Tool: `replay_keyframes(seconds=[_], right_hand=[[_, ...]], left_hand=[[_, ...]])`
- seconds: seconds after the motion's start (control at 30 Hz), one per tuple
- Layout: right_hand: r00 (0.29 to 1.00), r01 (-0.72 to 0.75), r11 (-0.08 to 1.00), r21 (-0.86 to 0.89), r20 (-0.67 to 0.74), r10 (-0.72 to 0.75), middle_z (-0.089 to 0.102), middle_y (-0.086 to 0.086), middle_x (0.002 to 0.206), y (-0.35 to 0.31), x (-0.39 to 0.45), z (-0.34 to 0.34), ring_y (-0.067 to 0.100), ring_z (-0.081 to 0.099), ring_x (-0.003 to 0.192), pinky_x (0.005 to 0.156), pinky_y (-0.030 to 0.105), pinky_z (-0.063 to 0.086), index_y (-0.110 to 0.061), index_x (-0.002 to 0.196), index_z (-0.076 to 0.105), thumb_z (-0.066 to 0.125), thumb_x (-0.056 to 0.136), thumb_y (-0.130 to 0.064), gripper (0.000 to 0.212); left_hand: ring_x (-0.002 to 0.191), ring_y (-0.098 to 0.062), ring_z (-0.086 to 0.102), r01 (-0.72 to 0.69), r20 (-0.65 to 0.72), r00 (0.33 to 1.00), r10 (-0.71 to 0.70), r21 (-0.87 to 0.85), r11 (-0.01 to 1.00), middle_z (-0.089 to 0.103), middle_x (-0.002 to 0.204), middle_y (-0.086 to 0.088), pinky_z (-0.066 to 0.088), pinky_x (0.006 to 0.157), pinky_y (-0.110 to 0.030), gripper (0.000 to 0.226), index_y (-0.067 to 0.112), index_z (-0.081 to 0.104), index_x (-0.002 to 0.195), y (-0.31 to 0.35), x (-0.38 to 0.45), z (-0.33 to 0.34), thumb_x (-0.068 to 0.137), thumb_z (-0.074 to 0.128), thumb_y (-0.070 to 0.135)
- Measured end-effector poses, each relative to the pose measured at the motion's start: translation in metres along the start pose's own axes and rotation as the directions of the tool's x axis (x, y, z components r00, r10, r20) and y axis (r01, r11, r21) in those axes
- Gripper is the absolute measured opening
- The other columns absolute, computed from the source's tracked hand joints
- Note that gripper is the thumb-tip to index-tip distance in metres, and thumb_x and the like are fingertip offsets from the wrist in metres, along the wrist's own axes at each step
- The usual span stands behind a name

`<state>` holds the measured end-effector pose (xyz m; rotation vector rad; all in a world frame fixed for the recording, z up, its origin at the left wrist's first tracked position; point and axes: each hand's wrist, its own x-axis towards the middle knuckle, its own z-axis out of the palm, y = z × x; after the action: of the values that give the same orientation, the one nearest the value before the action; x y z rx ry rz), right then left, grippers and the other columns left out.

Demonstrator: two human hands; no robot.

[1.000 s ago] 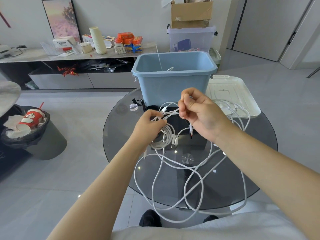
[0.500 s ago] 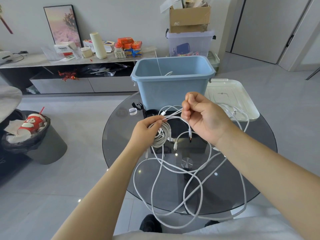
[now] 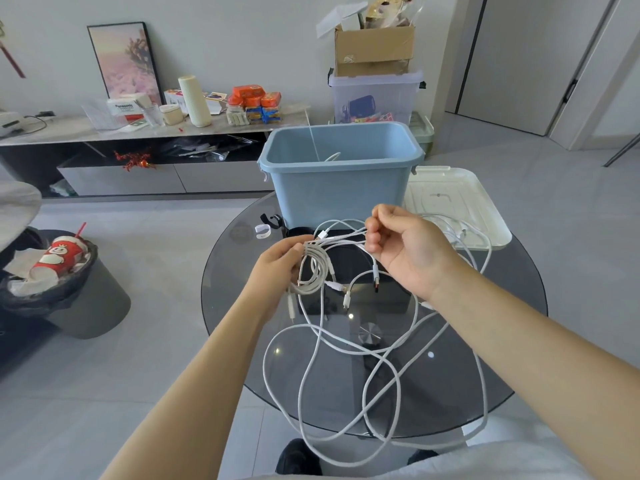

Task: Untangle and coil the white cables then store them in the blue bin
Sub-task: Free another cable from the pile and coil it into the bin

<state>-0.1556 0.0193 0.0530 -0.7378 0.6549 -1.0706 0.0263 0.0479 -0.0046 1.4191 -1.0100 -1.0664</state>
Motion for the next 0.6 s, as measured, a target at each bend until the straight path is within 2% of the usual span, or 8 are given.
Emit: replay_keyframes(seconds=[0.07,0.13,0.17,0.23,0.3,0.4,0.5,0.6], right_hand=[[0.999,-0.017,1.0,-0.009,-0.048,0.016,0.055,0.004,0.063,0.002,0.003,-0.005,0.011,0.048,0.05,0.047,0.019,0.04,-0.009,0.077,0.053,0.041,0.099,-0.01,0.025],[0.997,-0.02,0.997,-0.075,-0.075,0.014,0.062,0.003,0.065,0.002,0.006,-0.009,0.011,0.051,0.052,0.051,0.02,0.039,-0.01,0.079,0.057,0.041,0.1,-0.019,0.027],[0.997,-0.02,0.989,-0.144,-0.083,0.008,0.065,0.001,0.068,0.002,0.007,-0.011,0.011,0.052,0.054,0.053,0.02,0.038,-0.011,0.081,0.06,0.04,0.1,-0.024,0.03],[0.994,-0.021,0.932,-0.363,-0.107,-0.02,0.069,-0.002,0.078,0.002,0.008,-0.015,0.009,0.054,0.061,0.056,0.019,0.038,-0.016,0.084,0.065,0.038,0.101,-0.028,0.033],[0.991,-0.005,0.804,-0.594,-0.111,-0.076,0.069,-0.004,0.089,0.0,0.007,-0.017,0.007,0.055,0.073,0.062,0.018,0.039,-0.022,0.088,0.066,0.041,0.099,-0.022,0.027],[0.992,0.054,0.607,-0.792,-0.024,-0.12,0.068,-0.011,0.096,-0.002,0.003,-0.02,0.001,0.059,0.087,0.077,0.017,0.042,-0.029,0.093,0.066,0.053,0.092,-0.01,0.023],[0.991,0.09,0.433,-0.897,0.039,-0.126,0.065,-0.014,0.102,0.0,0.0,-0.022,0.005,0.059,0.099,0.091,0.021,0.041,-0.029,0.103,0.067,0.059,0.089,-0.01,0.025],[0.987,0.127,0.45,-0.884,0.065,-0.15,0.066,-0.013,0.104,-0.006,0.002,-0.017,0.006,0.059,0.1,0.089,0.019,0.04,-0.03,0.108,0.067,0.06,0.09,-0.016,0.024]], left_hand=[[0.051,-0.007,0.042,0.038,-0.024,0.999,-0.037,0.018,0.999,0.052,0.059,0.011,0.036,0.049,-0.017,0.028,0.016,0.065,0.114,0.003,0.0,0.0,0.098,0.043,0.011],[0.063,-0.013,0.051,0.052,-0.059,0.997,-0.045,0.124,0.991,0.056,0.075,0.002,0.044,0.06,-0.022,0.028,0.017,0.063,0.117,0.003,0.0,0.003,0.097,0.043,0.015],[0.076,-0.019,0.058,0.036,-0.075,0.997,-0.021,0.198,0.98,0.061,0.088,-0.003,0.05,0.071,-0.027,0.029,0.019,0.062,0.12,0.003,0.0,0.003,0.098,0.043,0.018],[0.107,-0.023,0.058,-0.027,-0.093,0.993,0.066,0.365,0.93,0.062,0.119,-0.005,0.047,0.095,-0.036,0.035,0.022,0.055,0.131,0.002,0.0,0.003,0.098,0.043,0.022],[0.116,-0.017,0.051,-0.106,-0.07,0.983,0.168,0.526,0.844,0.057,0.129,-0.001,0.038,0.094,-0.027,0.041,0.022,0.047,0.138,0.006,-0.002,0.002,0.098,0.043,0.02],[0.12,-0.021,0.049,-0.159,-0.054,0.967,0.248,0.633,0.758,0.054,0.125,0.0,0.033,0.09,-0.023,0.049,0.023,0.038,0.145,0.014,-0.004,0.002,0.097,0.047,0.018],[0.115,-0.026,0.052,-0.211,-0.099,0.932,0.348,0.633,0.745,0.062,0.11,-0.002,0.034,0.105,-0.038,0.052,0.02,0.042,0.142,0.025,-0.01,0.007,0.093,0.057,0.017],[0.112,-0.03,0.053,-0.244,-0.139,0.902,0.408,0.616,0.749,0.059,0.093,0.006,0.037,0.102,-0.044,0.037,0.017,0.053,0.122,0.044,-0.011,0.018,0.088,0.065,0.02]])
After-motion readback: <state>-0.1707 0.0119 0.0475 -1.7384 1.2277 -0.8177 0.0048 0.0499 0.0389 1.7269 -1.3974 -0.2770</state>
